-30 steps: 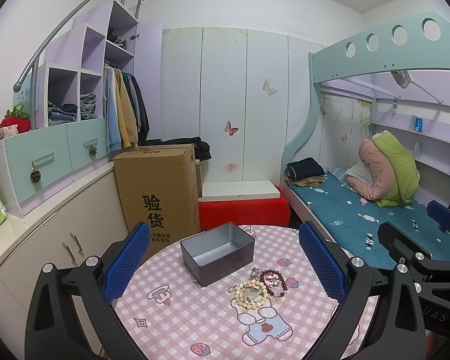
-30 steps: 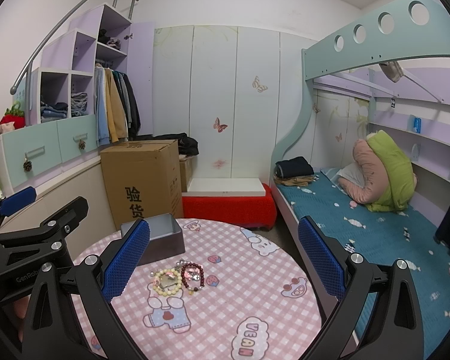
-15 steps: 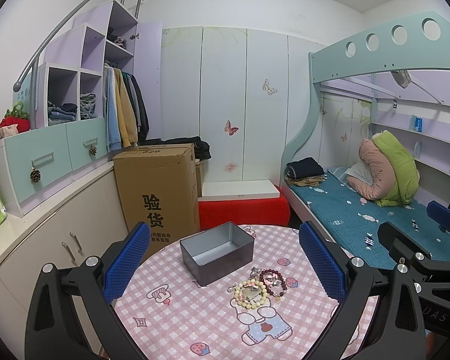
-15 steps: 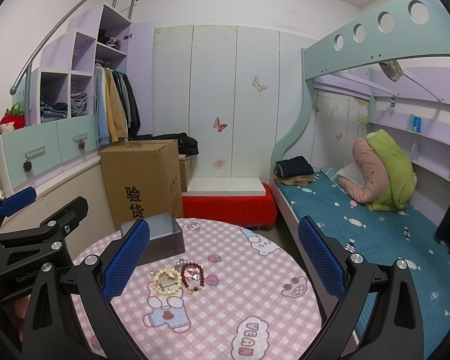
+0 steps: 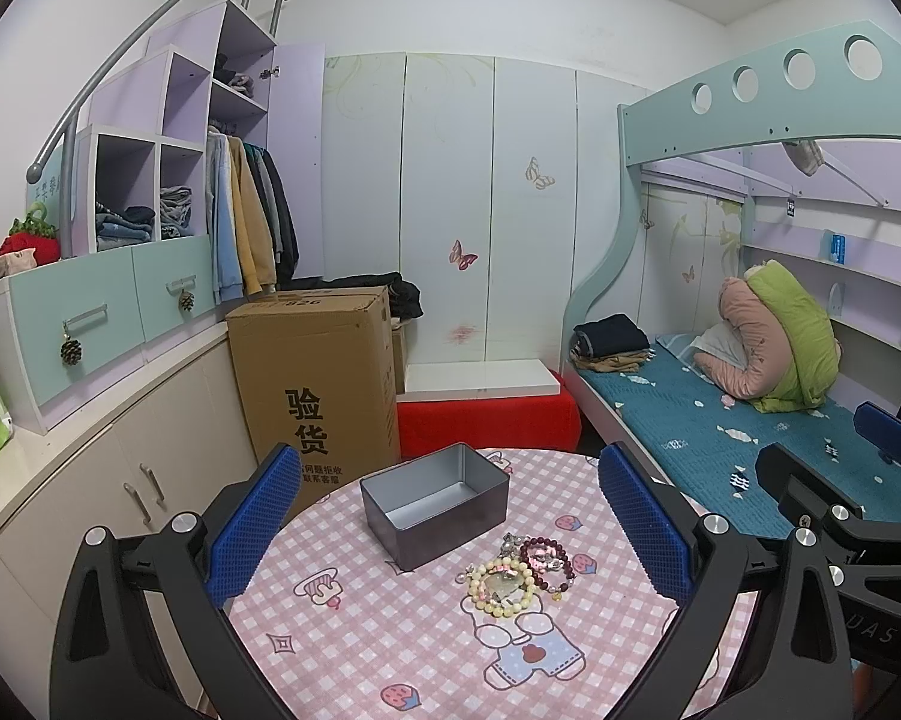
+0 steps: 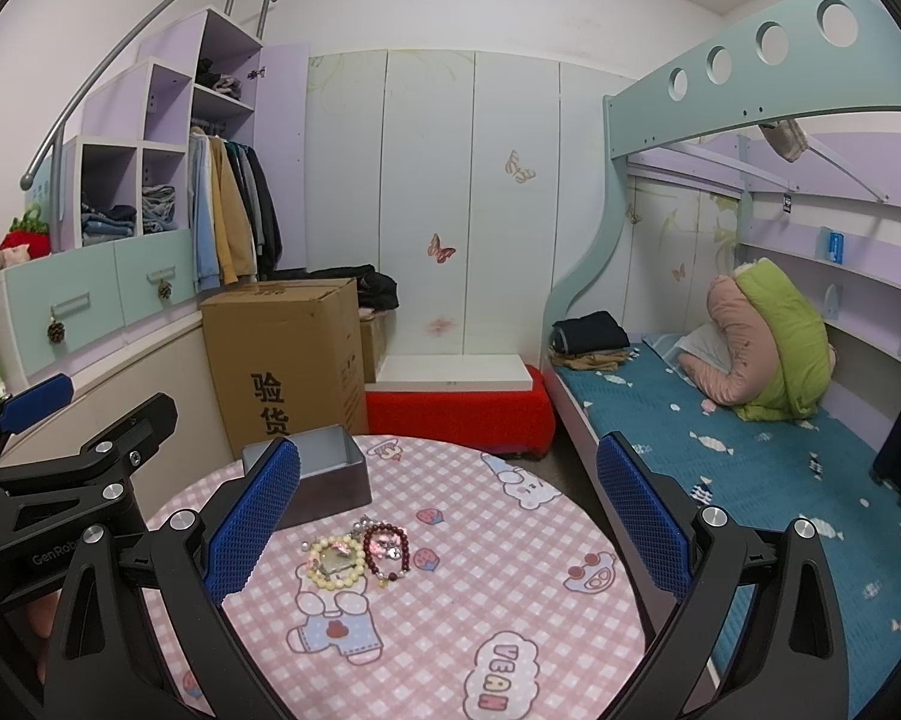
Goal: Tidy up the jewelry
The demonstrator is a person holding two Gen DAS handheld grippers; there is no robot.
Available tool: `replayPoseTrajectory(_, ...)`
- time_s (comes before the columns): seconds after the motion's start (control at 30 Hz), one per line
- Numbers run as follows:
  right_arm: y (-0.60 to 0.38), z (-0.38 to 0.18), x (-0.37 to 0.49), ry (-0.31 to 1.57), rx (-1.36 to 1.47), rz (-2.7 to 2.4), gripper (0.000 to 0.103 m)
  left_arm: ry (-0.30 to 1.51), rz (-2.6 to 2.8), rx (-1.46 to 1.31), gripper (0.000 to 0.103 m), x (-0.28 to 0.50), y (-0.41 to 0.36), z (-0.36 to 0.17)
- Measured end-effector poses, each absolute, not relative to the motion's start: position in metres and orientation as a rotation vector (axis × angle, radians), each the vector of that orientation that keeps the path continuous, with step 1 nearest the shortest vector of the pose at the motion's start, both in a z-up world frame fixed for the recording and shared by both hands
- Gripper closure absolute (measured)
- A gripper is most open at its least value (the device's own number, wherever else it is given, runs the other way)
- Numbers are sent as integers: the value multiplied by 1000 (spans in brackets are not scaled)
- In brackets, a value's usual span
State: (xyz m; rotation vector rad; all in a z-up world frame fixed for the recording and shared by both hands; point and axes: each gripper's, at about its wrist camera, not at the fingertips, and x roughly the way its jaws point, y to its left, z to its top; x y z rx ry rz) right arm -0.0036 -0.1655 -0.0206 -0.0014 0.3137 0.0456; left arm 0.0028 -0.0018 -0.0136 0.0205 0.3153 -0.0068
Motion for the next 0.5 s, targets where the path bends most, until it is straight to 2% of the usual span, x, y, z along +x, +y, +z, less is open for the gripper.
replayPoseTrajectory(0.5,-163,-22,-3,317,-1,48,7,320,-5,22,6,3,-2,-17)
